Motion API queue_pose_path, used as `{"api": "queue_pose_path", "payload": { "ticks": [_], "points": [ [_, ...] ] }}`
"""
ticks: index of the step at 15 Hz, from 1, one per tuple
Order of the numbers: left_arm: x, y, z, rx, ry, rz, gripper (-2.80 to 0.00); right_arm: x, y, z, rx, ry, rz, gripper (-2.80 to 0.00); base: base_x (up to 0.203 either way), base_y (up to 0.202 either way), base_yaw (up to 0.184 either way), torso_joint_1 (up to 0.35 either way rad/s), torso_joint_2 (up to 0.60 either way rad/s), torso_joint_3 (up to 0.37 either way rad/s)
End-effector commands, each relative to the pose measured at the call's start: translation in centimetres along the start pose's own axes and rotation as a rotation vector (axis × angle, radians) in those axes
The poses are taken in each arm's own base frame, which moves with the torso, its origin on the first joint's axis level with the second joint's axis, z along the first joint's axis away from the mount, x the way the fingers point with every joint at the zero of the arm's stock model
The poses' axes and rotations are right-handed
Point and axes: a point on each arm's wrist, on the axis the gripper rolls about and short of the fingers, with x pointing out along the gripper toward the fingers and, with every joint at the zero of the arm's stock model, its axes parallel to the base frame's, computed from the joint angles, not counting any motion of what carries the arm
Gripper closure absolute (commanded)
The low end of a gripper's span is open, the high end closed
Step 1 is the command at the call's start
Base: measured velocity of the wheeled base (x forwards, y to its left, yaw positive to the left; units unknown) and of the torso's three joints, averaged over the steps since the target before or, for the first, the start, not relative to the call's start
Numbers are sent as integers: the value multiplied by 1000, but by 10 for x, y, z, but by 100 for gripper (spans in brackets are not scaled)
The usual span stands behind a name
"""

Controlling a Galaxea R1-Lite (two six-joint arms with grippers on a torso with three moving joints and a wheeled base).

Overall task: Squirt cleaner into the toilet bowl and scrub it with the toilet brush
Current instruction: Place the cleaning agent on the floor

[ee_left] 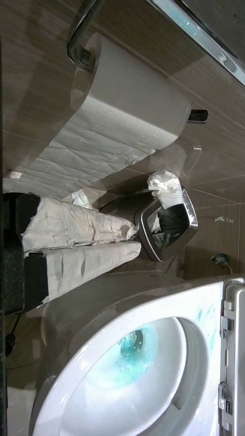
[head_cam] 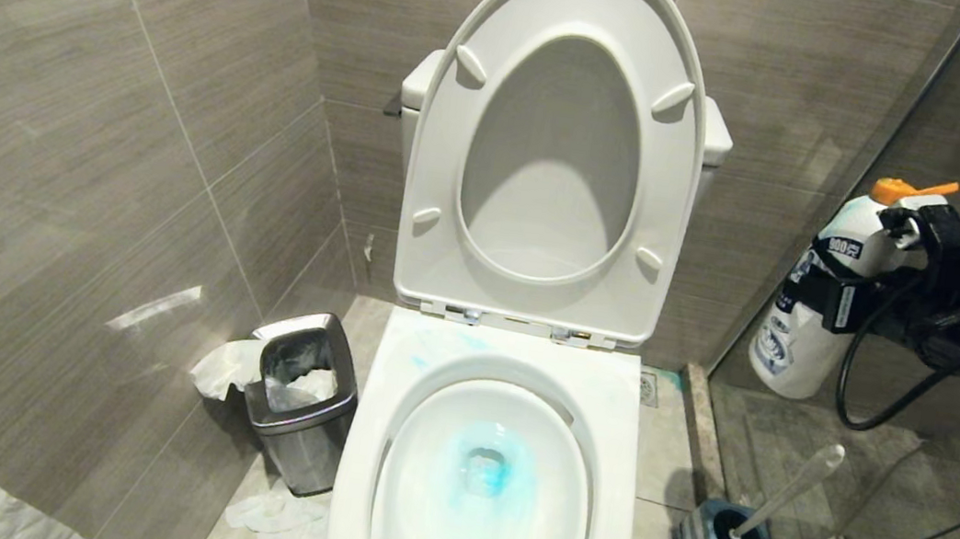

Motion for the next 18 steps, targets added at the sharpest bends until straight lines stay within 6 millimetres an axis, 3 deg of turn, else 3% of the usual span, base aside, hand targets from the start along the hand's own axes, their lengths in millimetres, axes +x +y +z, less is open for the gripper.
{"api": "queue_pose_path", "payload": {
  "ticks": [1,6,10,12,18],
  "points": [
    [0,0,0,4,1,-3,0,30,6,-27,-1,40,17,0,0,0,0,0,0,0],
    [0,0,0,7,2,-1,0,79,23,-54,-10,-6,42,0,0,0,0,0,0,0],
    [0,0,0,6,2,-1,0,99,46,-58,-5,-17,88,0,0,0,0,-1,1,-113],
    [0,0,0,7,2,-1,0,104,56,-57,19,-27,107,0,0,0,0,-2,4,-186],
    [0,0,0,7,4,-1,0,106,59,-52,16,-46,112,0,0,0,0,3,3,-194]
  ]
}}
